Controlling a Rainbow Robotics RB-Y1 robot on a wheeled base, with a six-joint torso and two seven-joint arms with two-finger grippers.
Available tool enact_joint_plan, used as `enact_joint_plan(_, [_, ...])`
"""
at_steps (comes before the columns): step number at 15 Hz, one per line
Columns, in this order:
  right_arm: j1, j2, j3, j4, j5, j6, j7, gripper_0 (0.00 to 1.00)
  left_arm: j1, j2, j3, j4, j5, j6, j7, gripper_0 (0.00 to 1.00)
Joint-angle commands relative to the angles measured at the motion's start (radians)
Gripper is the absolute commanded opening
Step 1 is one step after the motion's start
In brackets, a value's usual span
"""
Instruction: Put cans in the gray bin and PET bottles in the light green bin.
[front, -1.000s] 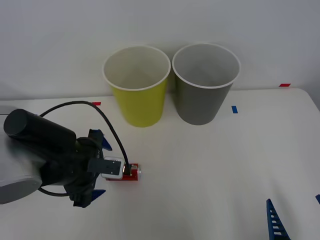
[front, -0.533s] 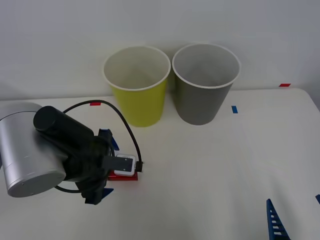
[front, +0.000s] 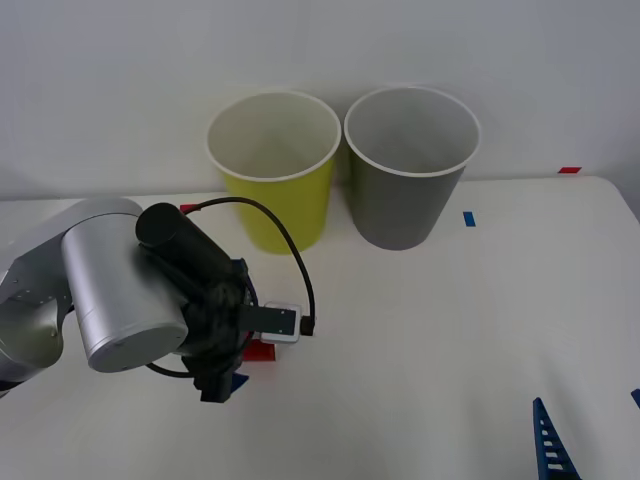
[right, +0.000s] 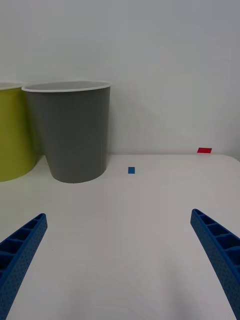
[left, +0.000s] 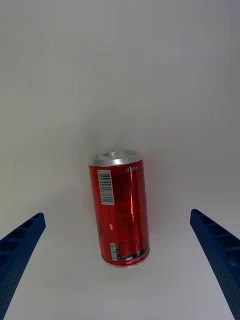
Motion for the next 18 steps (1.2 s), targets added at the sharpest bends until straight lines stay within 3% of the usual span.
enact_joint_plan(1, [0.000, 0.000, 0.000, 0.000, 0.000, 0.000, 0.000, 1.00, -0.008, -0.060, 0.000, 0.075, -0.007, 0.003, 0.004, 1.00])
enact_joint_plan(8, [0.000, 0.000, 0.000, 0.000, 0.000, 0.000, 0.000, 1.00, -0.037, -0.198, 0.000, 0.231, -0.066, 0.086, 0.009, 1.00])
enact_joint_plan(10, [0.000, 0.000, 0.000, 0.000, 0.000, 0.000, 0.000, 1.00, -0.040, -0.220, 0.000, 0.294, -0.068, 0.086, 0.006, 1.00])
enact_joint_plan(18, [0.000, 0.000, 0.000, 0.000, 0.000, 0.000, 0.000, 1.00, -0.043, -0.266, 0.000, 0.336, -0.135, 0.143, 0.009, 1.00])
